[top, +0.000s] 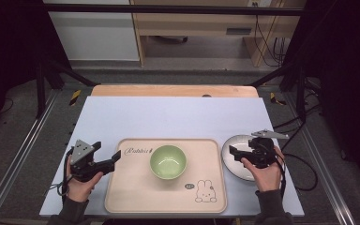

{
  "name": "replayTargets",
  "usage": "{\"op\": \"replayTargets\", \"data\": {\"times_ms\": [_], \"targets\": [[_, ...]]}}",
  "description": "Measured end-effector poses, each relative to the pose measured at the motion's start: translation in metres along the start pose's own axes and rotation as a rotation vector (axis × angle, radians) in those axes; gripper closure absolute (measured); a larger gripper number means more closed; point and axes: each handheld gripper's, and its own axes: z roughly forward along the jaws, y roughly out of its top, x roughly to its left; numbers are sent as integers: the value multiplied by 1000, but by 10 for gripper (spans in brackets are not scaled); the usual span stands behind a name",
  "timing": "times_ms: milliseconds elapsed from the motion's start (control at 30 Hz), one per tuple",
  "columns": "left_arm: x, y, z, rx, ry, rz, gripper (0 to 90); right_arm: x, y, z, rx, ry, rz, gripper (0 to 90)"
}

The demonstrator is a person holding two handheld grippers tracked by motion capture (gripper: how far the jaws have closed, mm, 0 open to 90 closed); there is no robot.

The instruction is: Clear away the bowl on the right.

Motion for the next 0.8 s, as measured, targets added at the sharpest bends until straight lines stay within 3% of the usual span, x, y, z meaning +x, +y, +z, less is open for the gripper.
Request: {"op": "replayTargets", "data": {"times_ms": [233, 567, 800], "targets": [[-1, 0, 1, 1, -1, 1, 163, -20, -7, 1, 20, -49, 24, 220], [0, -1, 2, 9, -1, 5, 163, -19, -8, 5, 20, -46, -1, 202], [5, -3, 4, 15, 8, -10, 163, -20, -9, 5, -26, -22, -29, 141]]}}
